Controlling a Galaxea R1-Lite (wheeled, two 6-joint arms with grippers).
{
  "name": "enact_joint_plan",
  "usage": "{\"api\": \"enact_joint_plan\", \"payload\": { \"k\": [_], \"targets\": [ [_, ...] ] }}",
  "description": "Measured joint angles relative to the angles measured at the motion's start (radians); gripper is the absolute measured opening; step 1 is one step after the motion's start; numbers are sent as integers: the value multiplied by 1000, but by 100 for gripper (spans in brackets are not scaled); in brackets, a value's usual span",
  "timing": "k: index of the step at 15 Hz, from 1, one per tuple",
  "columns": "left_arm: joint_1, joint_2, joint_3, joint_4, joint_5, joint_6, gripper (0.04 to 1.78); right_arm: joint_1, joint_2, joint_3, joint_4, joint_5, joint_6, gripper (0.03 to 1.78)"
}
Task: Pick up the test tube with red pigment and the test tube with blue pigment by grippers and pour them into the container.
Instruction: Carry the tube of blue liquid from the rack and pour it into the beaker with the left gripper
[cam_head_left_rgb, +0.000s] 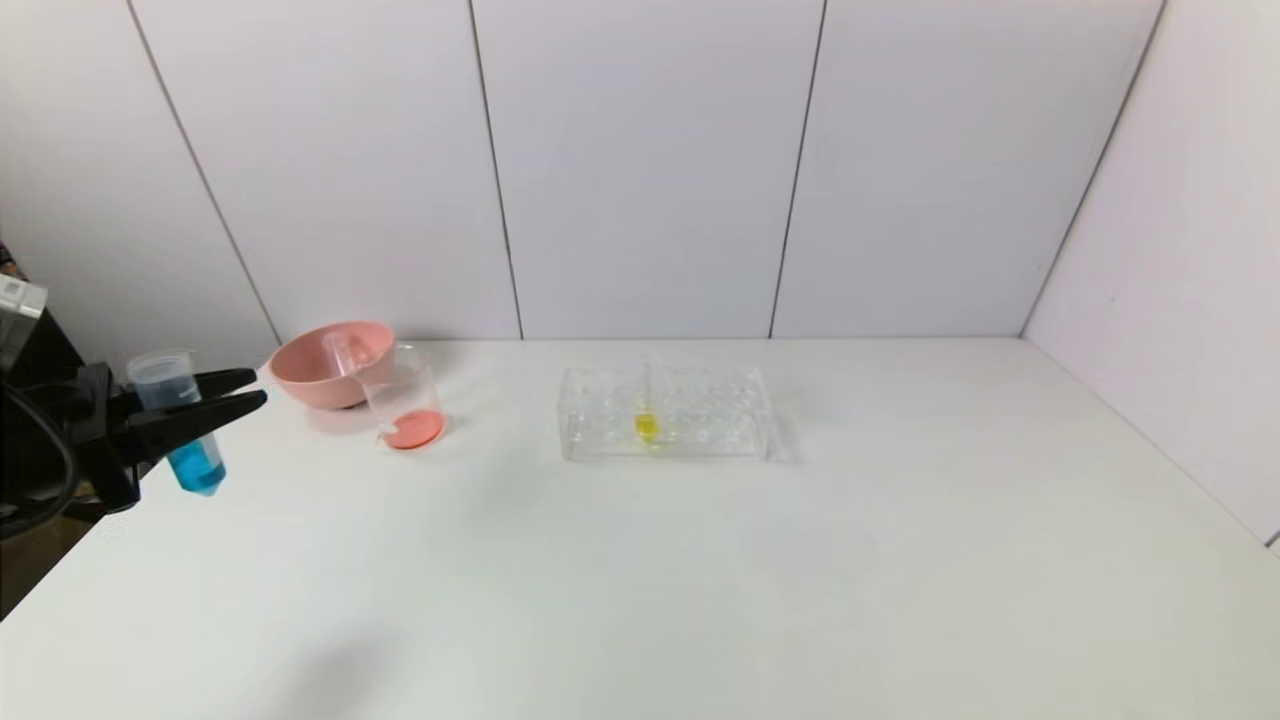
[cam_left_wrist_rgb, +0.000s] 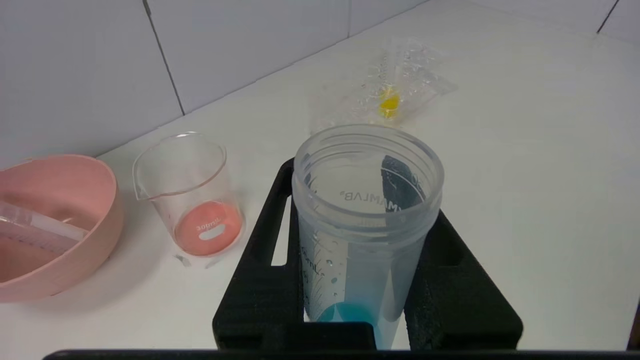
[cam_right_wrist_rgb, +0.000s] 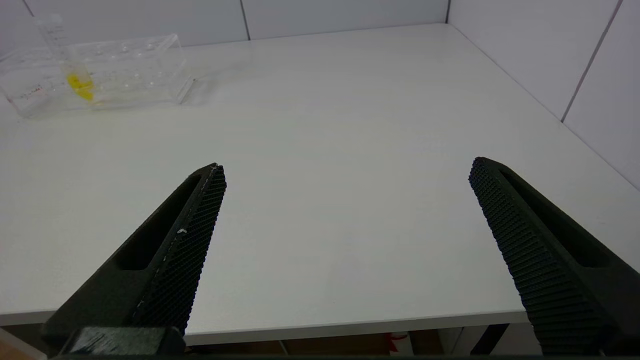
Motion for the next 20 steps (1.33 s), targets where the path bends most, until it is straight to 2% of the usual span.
{"api": "enact_joint_plan", "payload": {
  "k": [3,7,10,14,16,20],
  "targets": [
    [52,90,-6,-77,-44,38,54,0,0,0,0,0,0,177],
    [46,180,-79,-87,-36,30,54,0,0,0,0,0,0,177],
    [23,242,-185,-42,-31,-5,54,0,0,0,0,0,0,177],
    [-23,337,-403,107,-11,-16,54,0,0,0,0,0,0,177],
    [-62,399,-516,172,19,-17,54,0,0,0,0,0,1,177],
    [-148,519,-704,226,148,-14,54,0,0,0,0,0,0,177]
  ]
}}
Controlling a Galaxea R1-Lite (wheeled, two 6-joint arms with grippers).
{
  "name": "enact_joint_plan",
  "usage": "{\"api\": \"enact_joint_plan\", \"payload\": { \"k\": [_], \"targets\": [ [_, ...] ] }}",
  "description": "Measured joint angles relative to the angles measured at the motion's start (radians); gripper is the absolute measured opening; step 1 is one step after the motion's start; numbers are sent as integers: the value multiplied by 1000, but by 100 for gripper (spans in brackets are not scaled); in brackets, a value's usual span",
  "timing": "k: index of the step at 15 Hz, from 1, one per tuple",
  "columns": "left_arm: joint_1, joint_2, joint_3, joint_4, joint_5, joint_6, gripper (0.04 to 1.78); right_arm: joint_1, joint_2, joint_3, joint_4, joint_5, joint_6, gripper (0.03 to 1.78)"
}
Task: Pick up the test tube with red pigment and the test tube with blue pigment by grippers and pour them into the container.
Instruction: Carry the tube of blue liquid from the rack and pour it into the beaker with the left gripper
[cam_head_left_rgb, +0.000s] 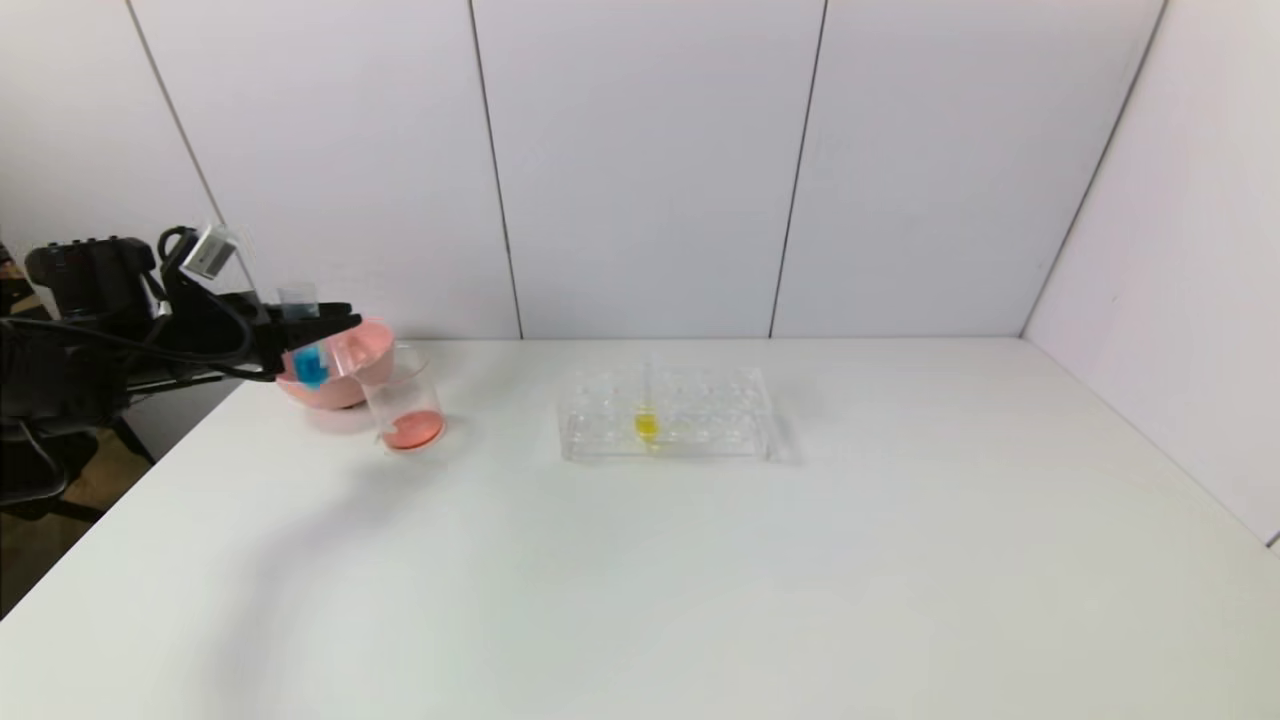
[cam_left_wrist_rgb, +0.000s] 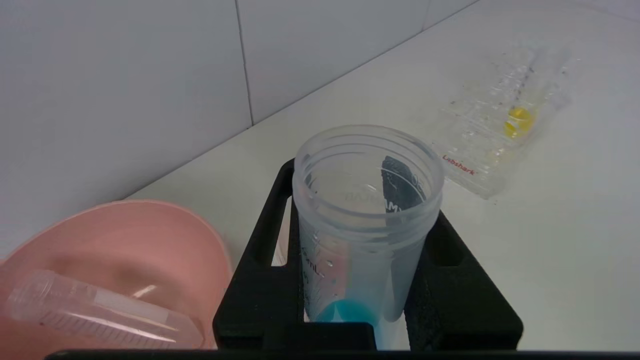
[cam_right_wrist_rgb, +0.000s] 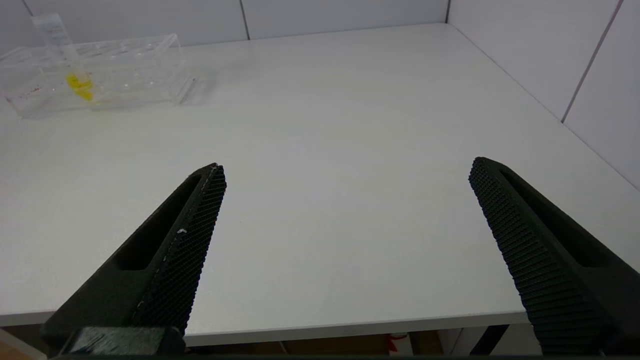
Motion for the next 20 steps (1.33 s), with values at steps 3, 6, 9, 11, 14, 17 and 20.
{"api": "enact_joint_plan", "payload": {
  "k": [3,6,9,11,14,17,20],
  "targets": [
    [-33,56,-132,117,87,45,54,0,0,0,0,0,0,177],
    [-48,85,-250,344,211,239,54,0,0,0,0,0,0,177],
    [-61,92,-357,506,331,390,54,0,0,0,0,0,0,177],
    [-74,94,-396,547,419,484,54,0,0,0,0,0,0,177],
    [-94,90,-424,584,466,567,54,0,0,0,0,0,0,177],
    [-105,70,-448,692,466,663,54,0,0,0,0,0,0,177],
    [-113,42,-538,901,470,738,54,0,0,0,0,0,0,178]
  ]
}}
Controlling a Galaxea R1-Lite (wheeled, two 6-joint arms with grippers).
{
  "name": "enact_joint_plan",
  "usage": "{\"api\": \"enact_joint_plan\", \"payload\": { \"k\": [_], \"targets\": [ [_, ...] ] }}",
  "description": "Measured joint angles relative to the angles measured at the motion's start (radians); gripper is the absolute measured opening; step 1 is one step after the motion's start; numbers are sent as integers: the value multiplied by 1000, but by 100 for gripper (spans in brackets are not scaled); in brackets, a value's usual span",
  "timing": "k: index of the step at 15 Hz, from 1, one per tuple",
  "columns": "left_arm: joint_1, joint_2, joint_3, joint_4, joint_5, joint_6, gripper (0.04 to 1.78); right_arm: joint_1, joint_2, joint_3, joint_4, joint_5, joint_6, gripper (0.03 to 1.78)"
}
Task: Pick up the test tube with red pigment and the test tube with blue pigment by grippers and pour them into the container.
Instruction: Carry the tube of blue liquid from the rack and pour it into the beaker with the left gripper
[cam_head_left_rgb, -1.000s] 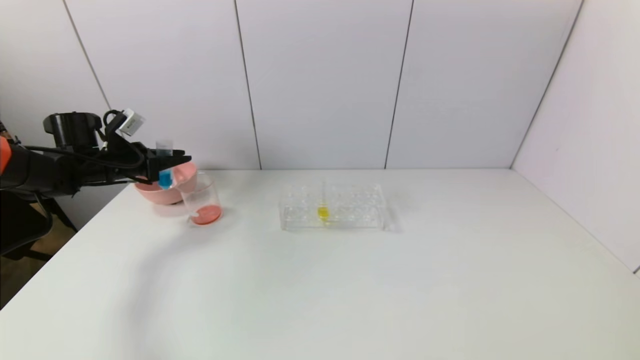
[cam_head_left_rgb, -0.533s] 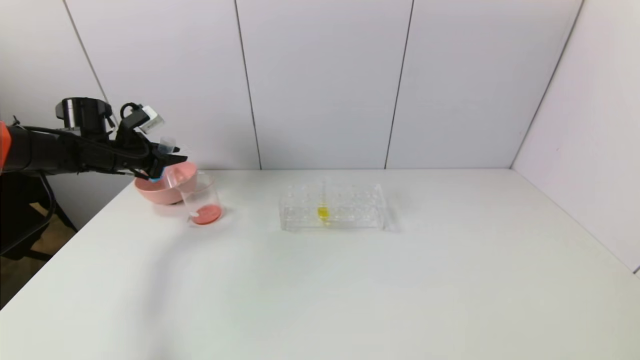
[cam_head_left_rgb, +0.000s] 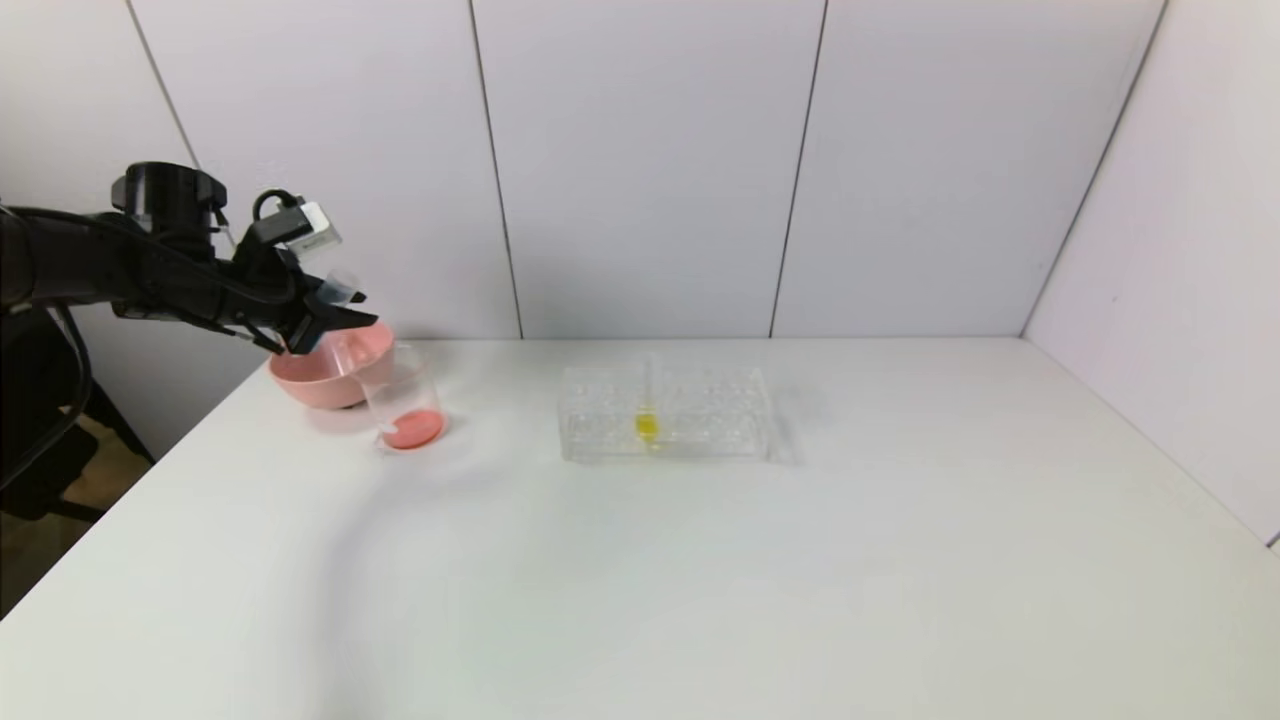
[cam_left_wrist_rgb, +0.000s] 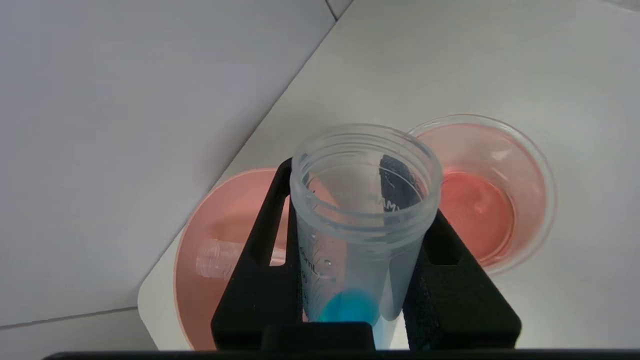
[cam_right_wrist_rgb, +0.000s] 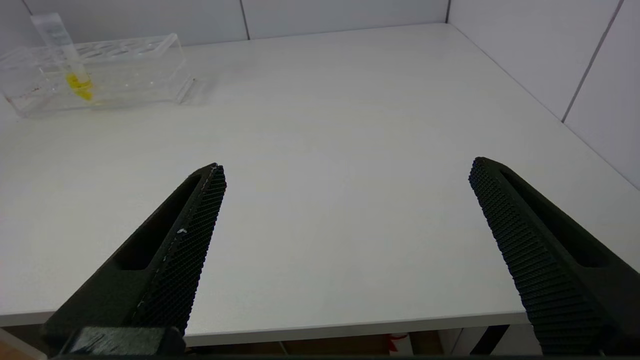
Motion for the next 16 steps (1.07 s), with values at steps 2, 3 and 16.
{"api": "enact_joint_plan", "payload": {
  "k": [2,3,16],
  "targets": [
    [-9,-13,-100,167,6,22,54,0,0,0,0,0,0,177],
    [-16,-16,-140,241,18,32,54,0,0,0,0,0,0,177],
    [-98,-15,-200,463,367,195,54,0,0,0,0,0,0,177]
  ]
}}
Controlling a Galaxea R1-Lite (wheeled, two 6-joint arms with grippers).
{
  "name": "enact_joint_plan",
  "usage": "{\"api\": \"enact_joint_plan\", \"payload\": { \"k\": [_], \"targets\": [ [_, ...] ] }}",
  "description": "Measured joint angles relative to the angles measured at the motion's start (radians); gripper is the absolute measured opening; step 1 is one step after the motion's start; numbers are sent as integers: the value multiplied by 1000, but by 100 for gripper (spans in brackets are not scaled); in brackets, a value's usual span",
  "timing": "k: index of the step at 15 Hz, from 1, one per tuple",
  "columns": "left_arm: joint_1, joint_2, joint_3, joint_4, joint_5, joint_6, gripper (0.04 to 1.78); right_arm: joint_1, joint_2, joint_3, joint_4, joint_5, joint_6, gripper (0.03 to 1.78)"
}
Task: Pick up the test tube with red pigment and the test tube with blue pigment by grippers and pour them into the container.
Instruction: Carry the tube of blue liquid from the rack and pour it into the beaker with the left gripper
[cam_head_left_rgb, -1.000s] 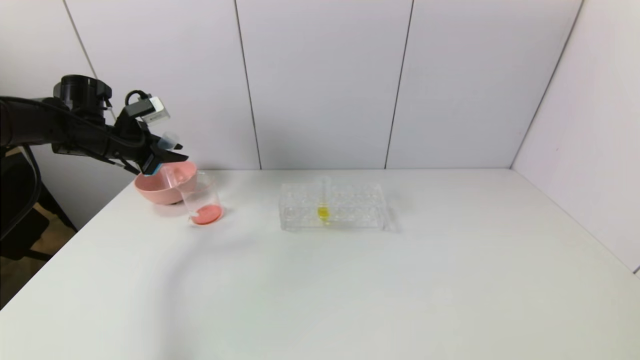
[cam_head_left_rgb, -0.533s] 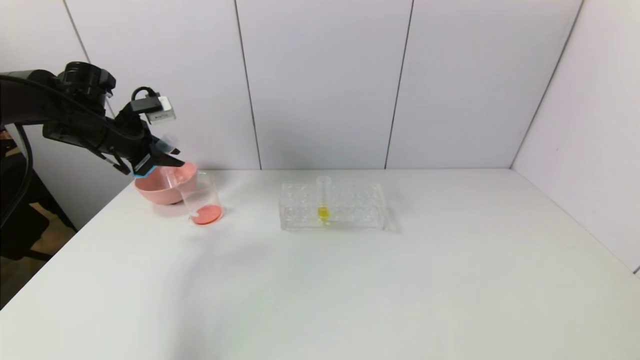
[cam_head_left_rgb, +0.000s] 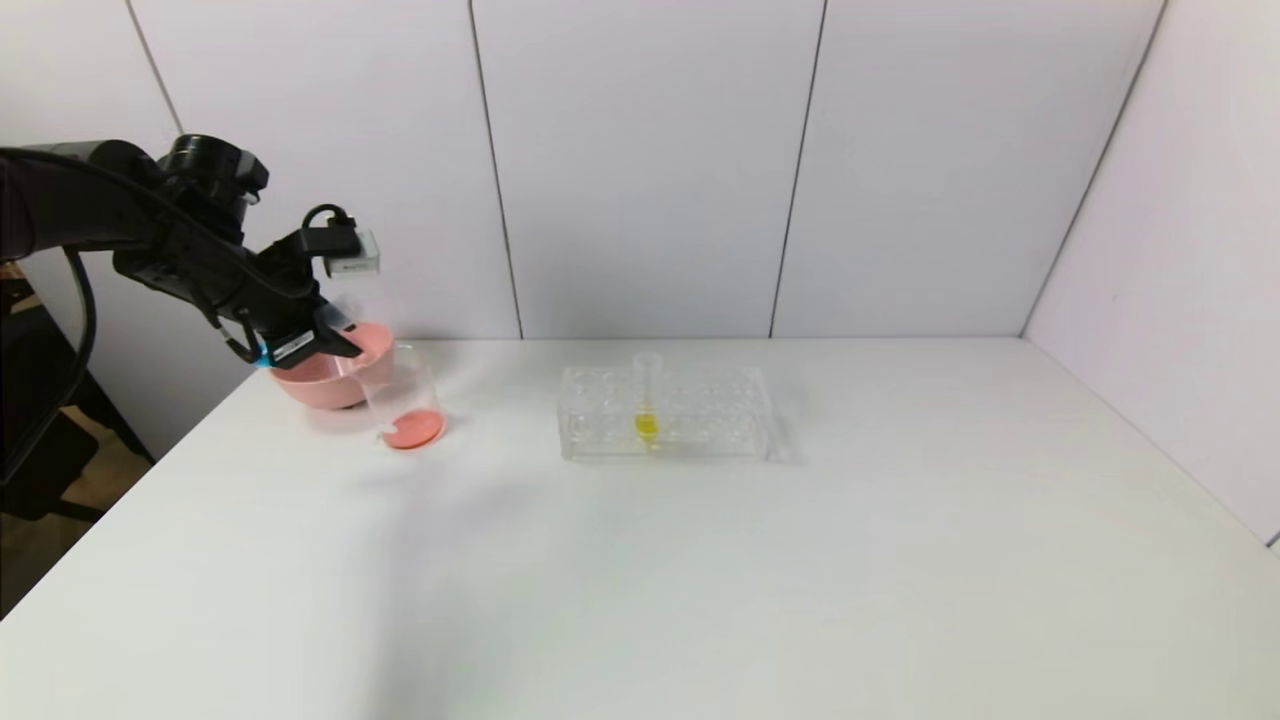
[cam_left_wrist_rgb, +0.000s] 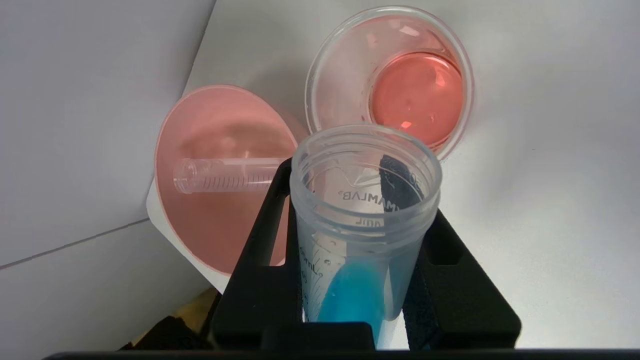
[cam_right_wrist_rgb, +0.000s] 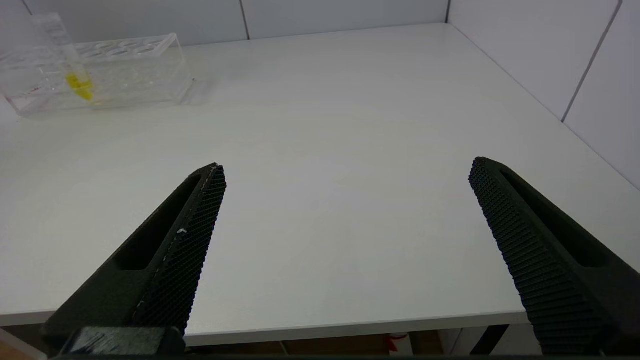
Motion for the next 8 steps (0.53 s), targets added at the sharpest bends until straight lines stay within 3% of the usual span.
{"api": "enact_joint_plan", "payload": {
  "k": [8],
  "targets": [
    [-27,23,0,1,87,20,54,0,0,0,0,0,0,177]
  ]
}}
